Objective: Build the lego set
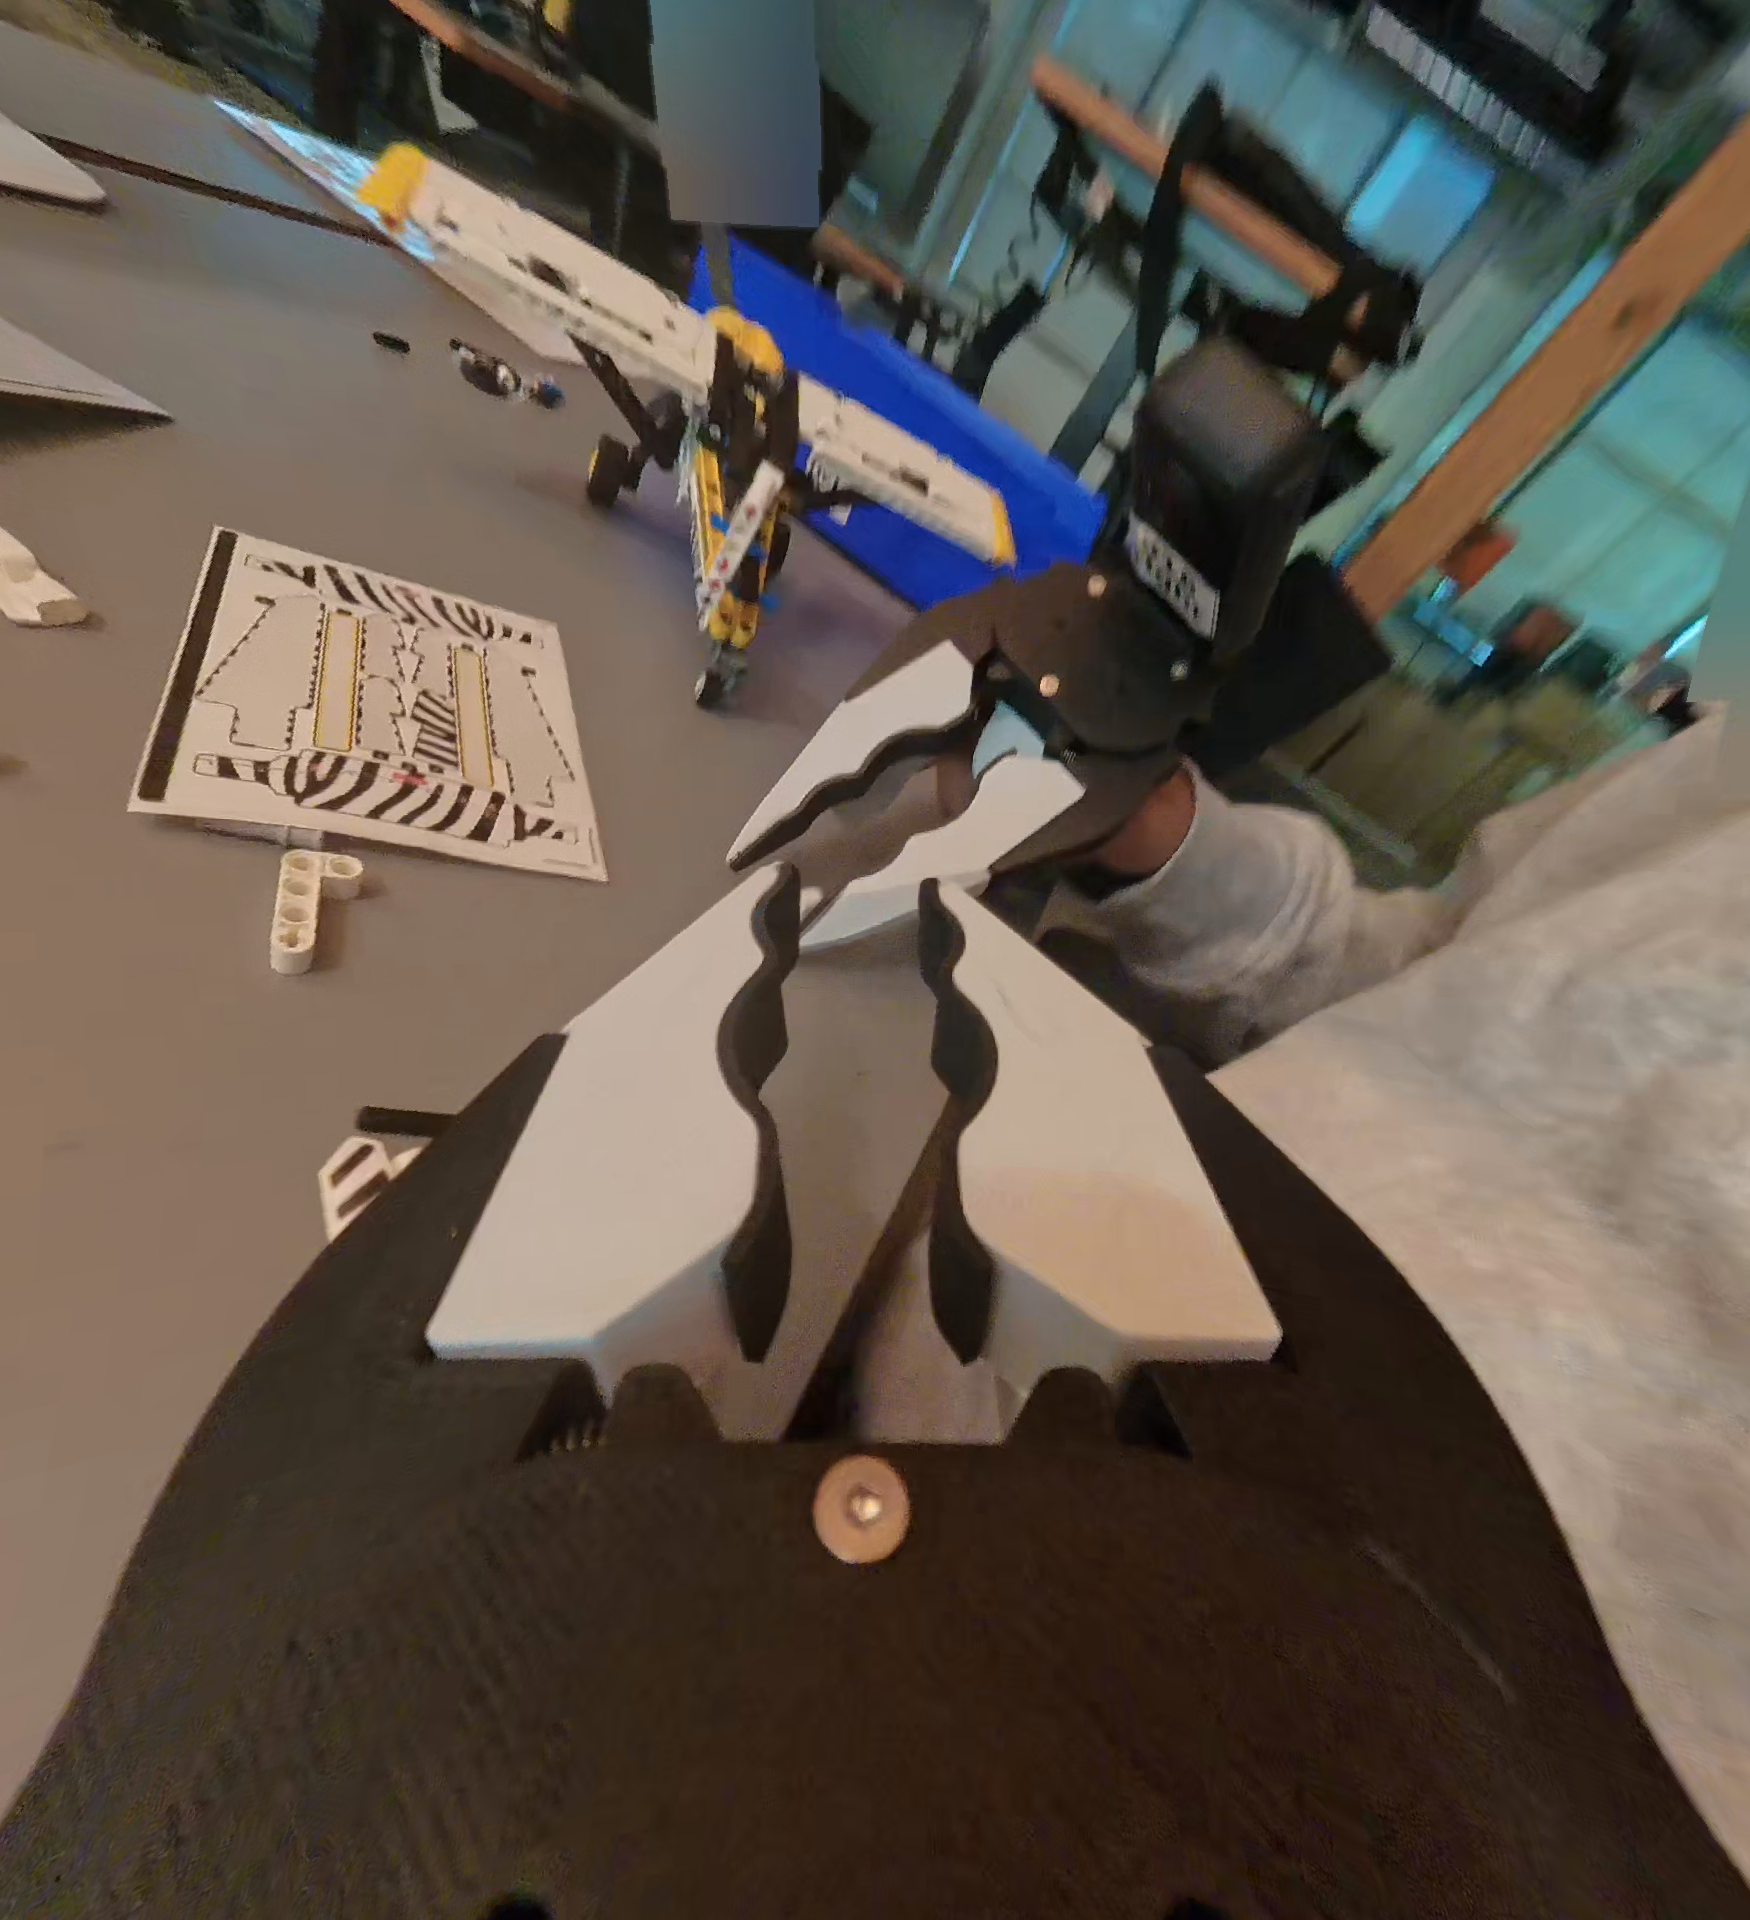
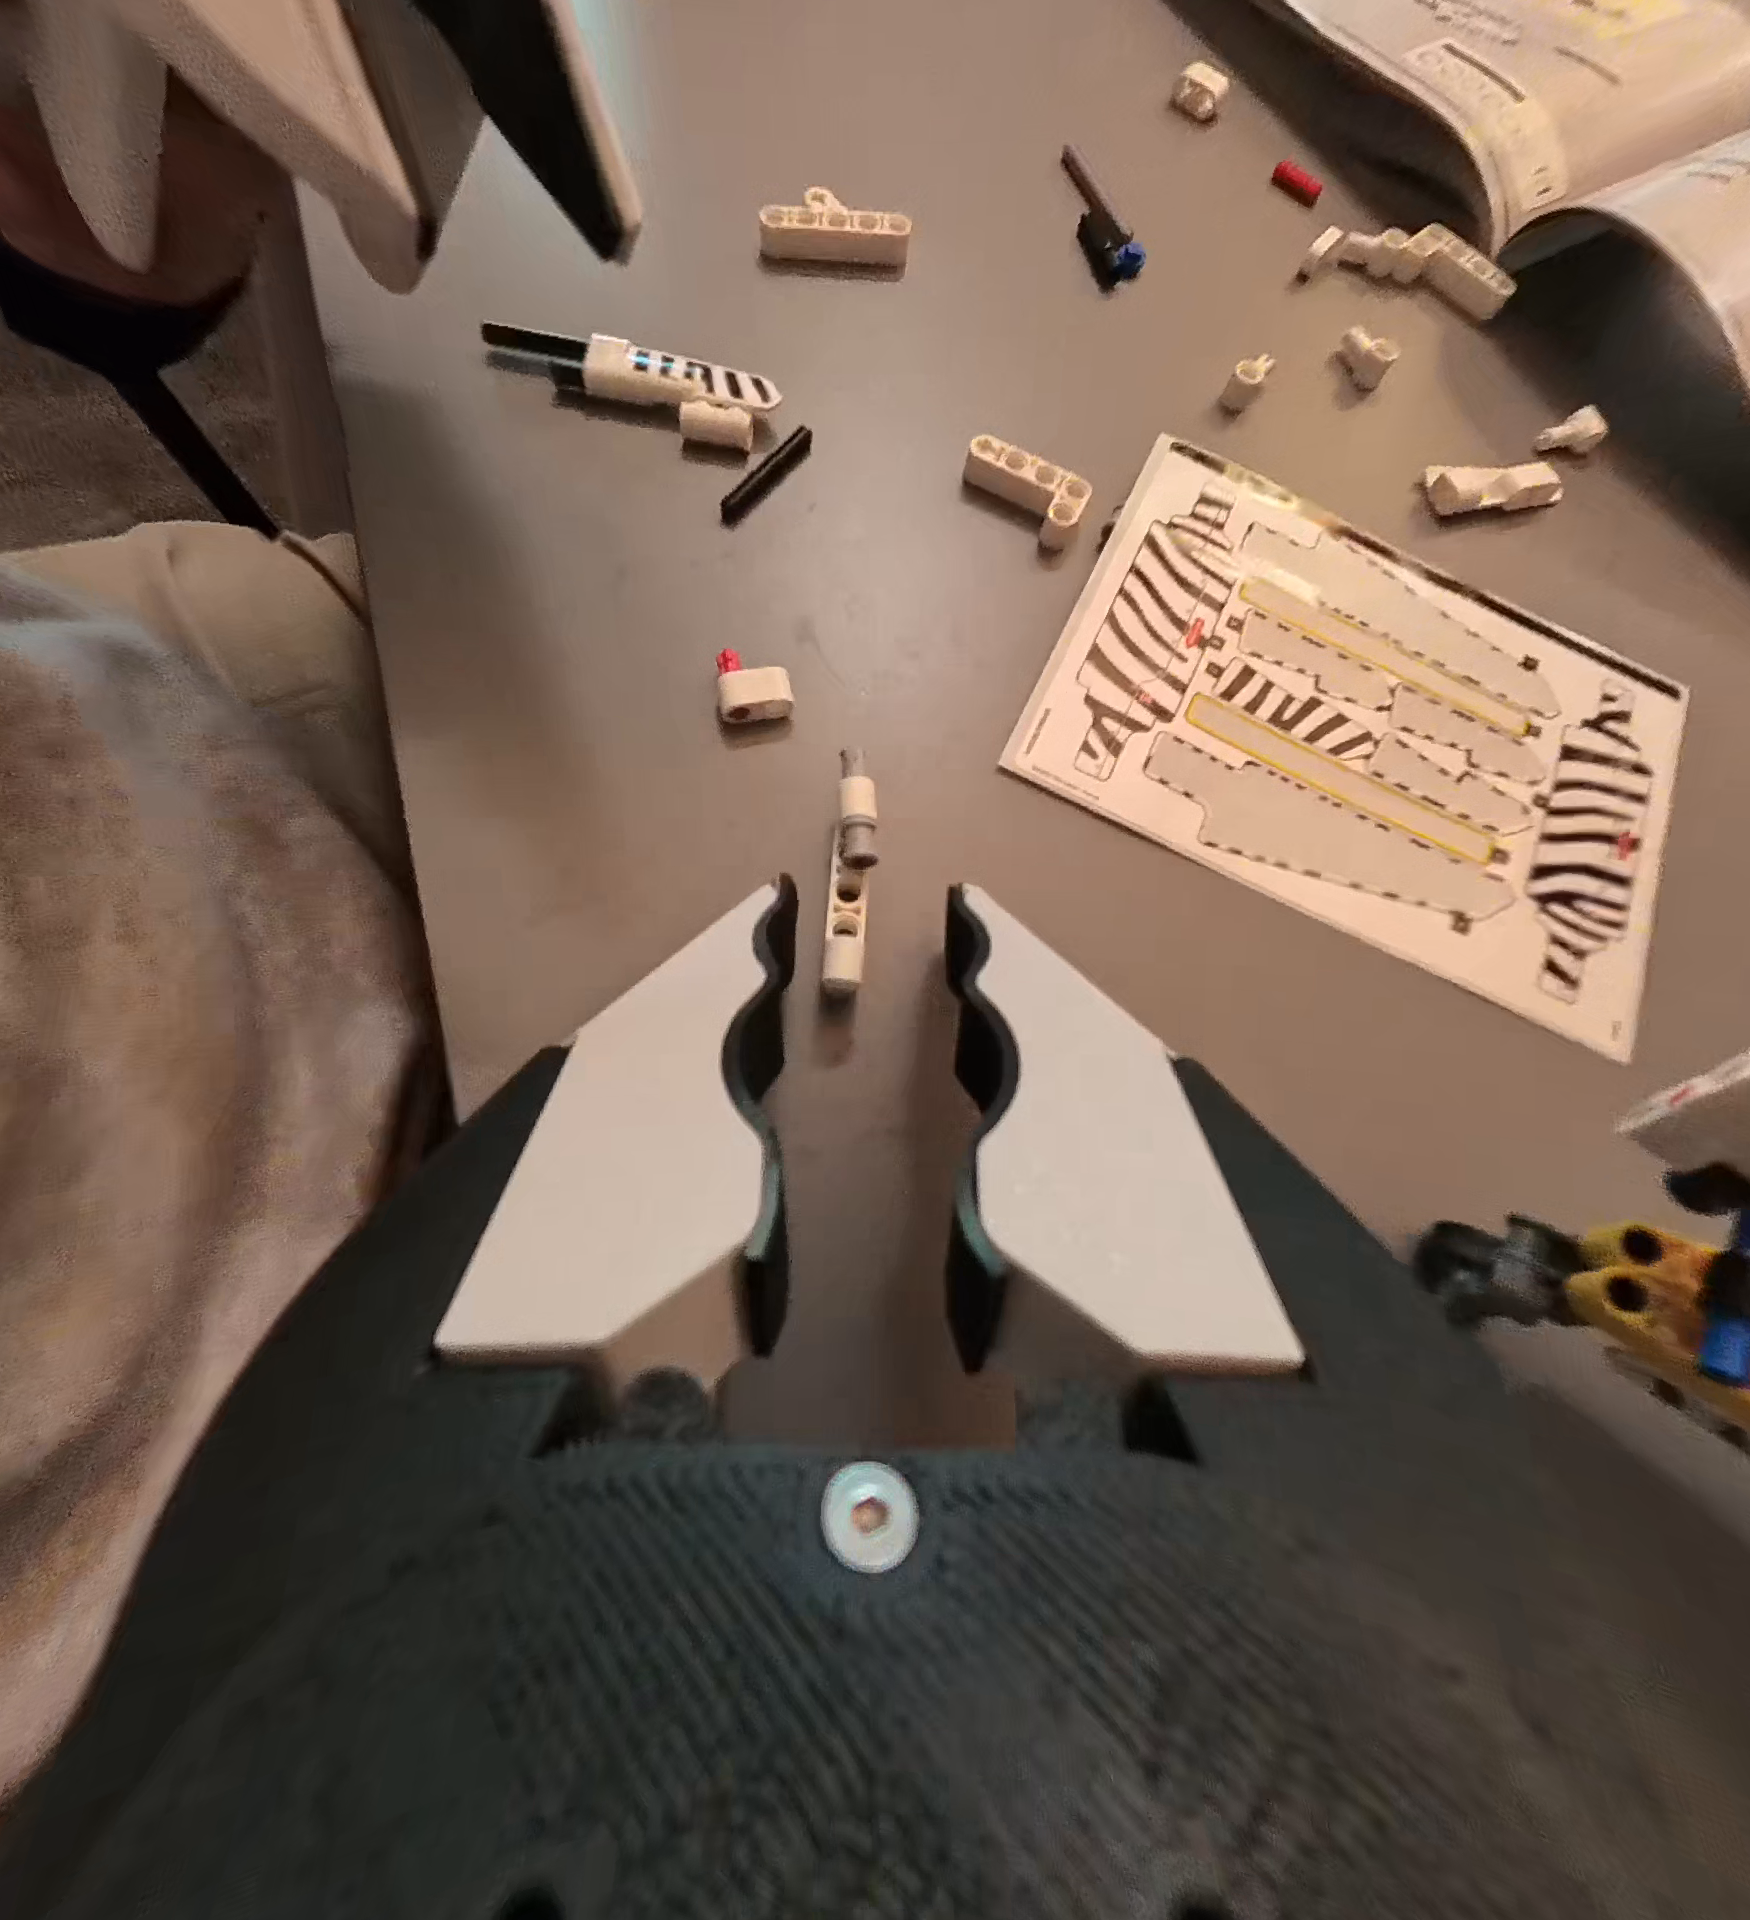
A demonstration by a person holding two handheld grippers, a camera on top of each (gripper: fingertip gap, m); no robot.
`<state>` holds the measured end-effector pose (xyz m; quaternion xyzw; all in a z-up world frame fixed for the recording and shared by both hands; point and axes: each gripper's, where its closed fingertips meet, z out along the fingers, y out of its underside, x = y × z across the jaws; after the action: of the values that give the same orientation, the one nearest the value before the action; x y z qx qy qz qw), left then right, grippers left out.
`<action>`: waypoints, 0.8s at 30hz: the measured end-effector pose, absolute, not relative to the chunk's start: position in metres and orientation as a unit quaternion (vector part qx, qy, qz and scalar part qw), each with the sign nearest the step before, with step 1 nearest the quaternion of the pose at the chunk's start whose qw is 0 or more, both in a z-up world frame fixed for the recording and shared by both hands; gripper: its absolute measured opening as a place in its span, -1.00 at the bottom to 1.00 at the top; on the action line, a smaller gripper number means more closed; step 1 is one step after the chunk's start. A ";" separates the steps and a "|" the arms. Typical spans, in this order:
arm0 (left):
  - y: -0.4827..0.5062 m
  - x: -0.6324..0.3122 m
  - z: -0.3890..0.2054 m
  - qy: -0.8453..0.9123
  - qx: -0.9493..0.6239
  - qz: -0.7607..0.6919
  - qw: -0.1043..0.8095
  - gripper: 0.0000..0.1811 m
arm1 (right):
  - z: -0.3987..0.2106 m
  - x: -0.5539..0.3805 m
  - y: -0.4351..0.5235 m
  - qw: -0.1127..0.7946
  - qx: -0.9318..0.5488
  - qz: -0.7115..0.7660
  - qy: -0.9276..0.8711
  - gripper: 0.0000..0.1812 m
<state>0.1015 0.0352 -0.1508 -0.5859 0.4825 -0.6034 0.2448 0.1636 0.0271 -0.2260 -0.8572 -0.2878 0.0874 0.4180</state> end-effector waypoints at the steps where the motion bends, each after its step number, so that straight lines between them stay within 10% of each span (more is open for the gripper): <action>1: 0.034 0.103 -0.158 0.507 -0.581 -0.586 0.250 -0.76 | -0.230 0.164 0.027 0.411 -0.861 0.087 -0.286 -0.69; 13: 0.029 0.146 -0.197 0.670 -0.544 -0.458 0.216 -0.51 | -0.230 0.160 0.017 0.417 -0.850 0.067 -0.314 -0.79; 24: 0.015 0.152 -0.234 0.763 -0.510 -0.369 0.147 -0.93 | -0.233 0.158 0.011 0.384 -0.864 0.155 -0.288 -0.93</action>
<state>0.1524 0.0153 -0.2342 -0.5096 0.7633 -0.3688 0.1468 0.1577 0.0109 -0.2326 -0.8637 -0.2882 0.1545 0.3835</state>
